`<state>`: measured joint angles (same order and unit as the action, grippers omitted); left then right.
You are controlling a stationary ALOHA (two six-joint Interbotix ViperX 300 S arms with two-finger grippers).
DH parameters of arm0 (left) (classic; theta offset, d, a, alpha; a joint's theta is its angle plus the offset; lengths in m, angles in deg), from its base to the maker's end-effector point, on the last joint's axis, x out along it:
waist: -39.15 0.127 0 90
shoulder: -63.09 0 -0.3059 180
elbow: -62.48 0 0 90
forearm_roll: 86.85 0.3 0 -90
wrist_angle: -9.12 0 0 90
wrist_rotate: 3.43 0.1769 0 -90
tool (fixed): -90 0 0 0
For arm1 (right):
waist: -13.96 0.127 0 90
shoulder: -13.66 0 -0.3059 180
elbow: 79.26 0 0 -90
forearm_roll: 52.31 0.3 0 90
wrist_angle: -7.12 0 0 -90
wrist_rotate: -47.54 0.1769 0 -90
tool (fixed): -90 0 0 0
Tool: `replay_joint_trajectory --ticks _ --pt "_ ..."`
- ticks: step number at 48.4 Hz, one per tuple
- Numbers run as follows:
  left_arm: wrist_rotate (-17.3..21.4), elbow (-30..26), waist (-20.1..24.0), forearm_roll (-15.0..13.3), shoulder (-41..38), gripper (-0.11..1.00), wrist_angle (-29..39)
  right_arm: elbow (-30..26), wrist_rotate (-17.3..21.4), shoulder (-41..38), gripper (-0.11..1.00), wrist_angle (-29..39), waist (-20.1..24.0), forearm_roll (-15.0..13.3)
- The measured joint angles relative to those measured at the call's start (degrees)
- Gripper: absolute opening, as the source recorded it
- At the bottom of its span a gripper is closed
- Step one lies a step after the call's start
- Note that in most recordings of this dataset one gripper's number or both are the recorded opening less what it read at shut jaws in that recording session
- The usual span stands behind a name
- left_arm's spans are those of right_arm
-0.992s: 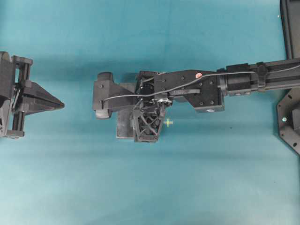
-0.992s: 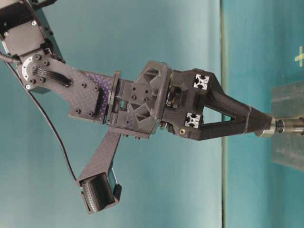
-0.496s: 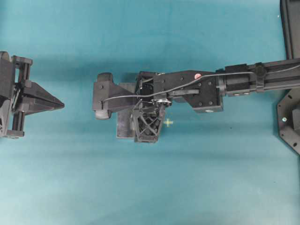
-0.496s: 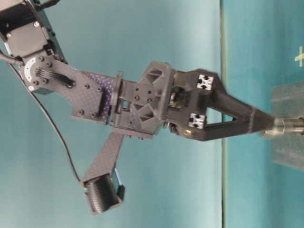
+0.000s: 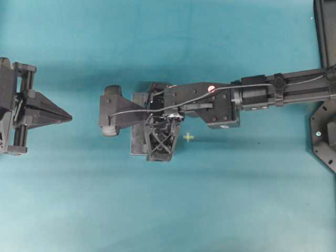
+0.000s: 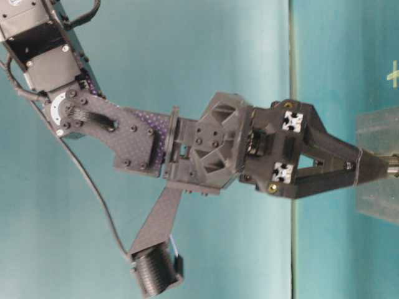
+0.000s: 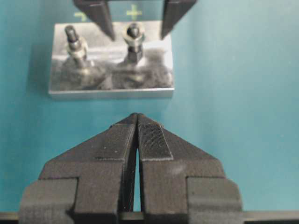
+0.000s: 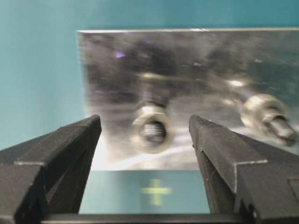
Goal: Insert the washer onto the shaft.
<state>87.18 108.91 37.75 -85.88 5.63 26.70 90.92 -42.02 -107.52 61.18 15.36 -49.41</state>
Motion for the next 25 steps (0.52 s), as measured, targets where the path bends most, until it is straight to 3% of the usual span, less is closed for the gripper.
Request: replay_joint_trajectory --ticks 14,25 --pt "0.00 0.00 0.00 0.00 0.09 0.00 0.00 -0.09 0.00 0.00 0.78 1.32 0.44 0.88" --pt "0.00 0.00 -0.09 0.09 0.09 0.00 0.00 -0.18 -0.53 0.00 0.77 1.76 -1.85 0.26"
